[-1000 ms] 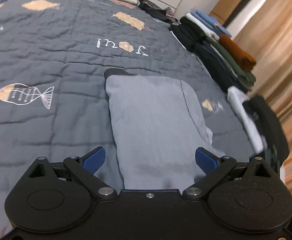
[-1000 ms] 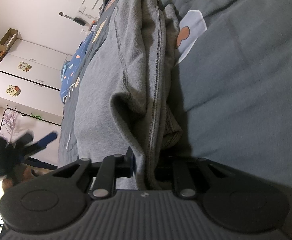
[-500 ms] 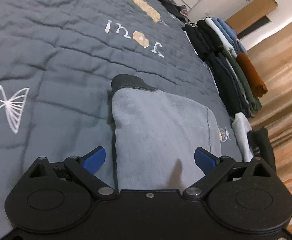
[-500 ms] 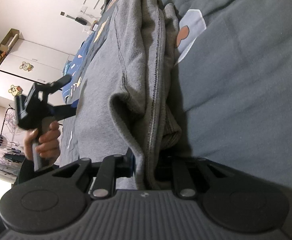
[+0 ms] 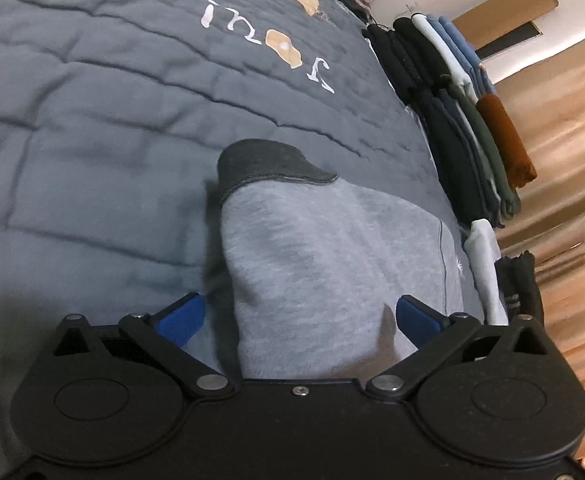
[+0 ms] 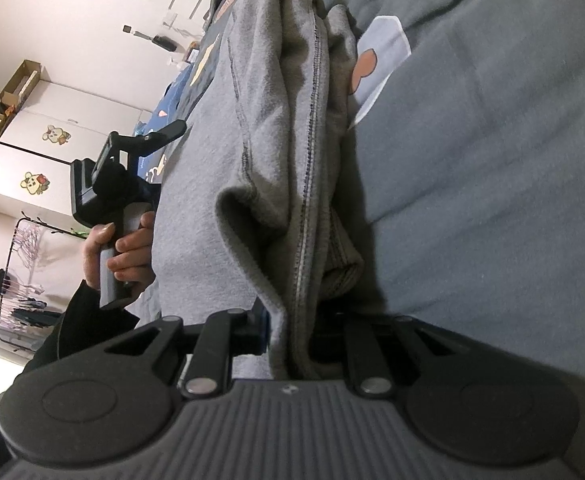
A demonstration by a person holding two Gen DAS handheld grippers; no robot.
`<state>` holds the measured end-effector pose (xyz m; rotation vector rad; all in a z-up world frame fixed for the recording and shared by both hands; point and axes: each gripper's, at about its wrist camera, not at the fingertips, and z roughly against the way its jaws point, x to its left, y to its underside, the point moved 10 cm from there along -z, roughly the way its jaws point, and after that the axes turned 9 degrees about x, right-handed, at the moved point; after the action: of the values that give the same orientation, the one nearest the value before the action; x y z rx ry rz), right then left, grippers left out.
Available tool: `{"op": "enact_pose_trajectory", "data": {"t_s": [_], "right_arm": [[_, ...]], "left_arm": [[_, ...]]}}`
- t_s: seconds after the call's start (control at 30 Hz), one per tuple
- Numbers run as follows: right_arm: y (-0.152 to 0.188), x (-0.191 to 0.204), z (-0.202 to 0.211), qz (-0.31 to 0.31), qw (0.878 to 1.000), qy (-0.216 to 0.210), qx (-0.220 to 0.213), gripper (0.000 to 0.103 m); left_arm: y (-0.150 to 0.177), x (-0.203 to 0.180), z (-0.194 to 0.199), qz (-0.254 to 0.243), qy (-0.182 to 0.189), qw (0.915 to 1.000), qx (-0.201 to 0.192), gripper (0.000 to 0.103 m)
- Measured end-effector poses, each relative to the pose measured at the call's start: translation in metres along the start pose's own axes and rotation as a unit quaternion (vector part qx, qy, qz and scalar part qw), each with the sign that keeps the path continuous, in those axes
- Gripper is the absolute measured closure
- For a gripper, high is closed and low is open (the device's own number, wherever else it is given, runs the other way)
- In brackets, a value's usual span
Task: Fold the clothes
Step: 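Grasp the sweatshirt's dark-trimmed end with the left gripper while the right gripper holds, then lift the folded sweatshirt with both grippers and carry it toward the clothes stack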
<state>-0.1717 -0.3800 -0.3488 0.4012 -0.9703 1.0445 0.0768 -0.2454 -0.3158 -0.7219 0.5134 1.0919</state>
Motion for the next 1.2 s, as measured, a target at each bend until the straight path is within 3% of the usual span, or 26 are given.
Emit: {"op": "enact_pose_trajectory", "data": {"t_s": [0.13, 0.17, 0.2, 0.33, 0.4, 0.47, 0.53, 0.63, 0.8, 0.9, 1.0, 1.2], "right_arm": [[0.005, 0.003, 0.000, -0.002, 1.000, 0.000, 0.000, 0.088], [0.005, 0.002, 0.000, -0.002, 1.000, 0.001, 0.000, 0.088], [0.005, 0.001, 0.001, -0.002, 1.000, 0.001, 0.001, 0.088], [0.008, 0.001, 0.001, -0.003, 1.000, 0.002, -0.001, 0.088], [0.008, 0.002, 0.001, -0.004, 1.000, 0.003, -0.001, 0.088], [0.010, 0.002, 0.003, -0.003, 1.000, 0.003, -0.001, 0.088], [0.010, 0.002, 0.004, -0.004, 1.000, 0.002, 0.000, 0.088], [0.010, 0.003, 0.005, -0.004, 1.000, 0.000, 0.001, 0.088], [0.008, 0.003, 0.006, -0.008, 1.000, 0.002, 0.001, 0.088], [0.005, 0.007, 0.006, -0.011, 1.000, 0.007, 0.000, 0.087], [0.002, 0.012, 0.007, -0.013, 1.000, 0.011, -0.002, 0.088], [-0.002, 0.029, 0.018, -0.016, 1.000, -0.009, -0.017, 0.090]], "left_arm": [[-0.007, -0.010, -0.006, -0.001, 0.017, 0.9998, 0.006, 0.003], [-0.007, -0.015, -0.009, -0.006, 0.023, 0.9997, 0.011, 0.006], [-0.008, -0.020, -0.013, -0.009, 0.029, 0.9994, 0.018, 0.015], [-0.011, -0.028, -0.033, -0.022, 0.029, 0.9983, 0.044, 0.015], [-0.014, -0.023, -0.034, -0.006, 0.045, 0.9981, 0.041, 0.016], [-0.015, -0.018, -0.030, 0.002, 0.055, 0.9977, 0.041, 0.023], [-0.014, -0.012, -0.026, 0.005, 0.055, 0.9976, 0.042, 0.039], [-0.012, -0.005, -0.022, 0.016, 0.060, 0.9972, 0.042, 0.045], [-0.011, -0.013, -0.025, -0.008, 0.039, 0.9983, 0.041, 0.048], [-0.009, -0.015, -0.026, -0.022, 0.023, 0.9990, 0.032, 0.071], [-0.007, -0.020, -0.020, -0.041, 0.011, 0.9991, 0.007, 0.082], [-0.005, -0.044, 0.002, -0.081, -0.017, 0.9960, -0.033, 0.086]]}}
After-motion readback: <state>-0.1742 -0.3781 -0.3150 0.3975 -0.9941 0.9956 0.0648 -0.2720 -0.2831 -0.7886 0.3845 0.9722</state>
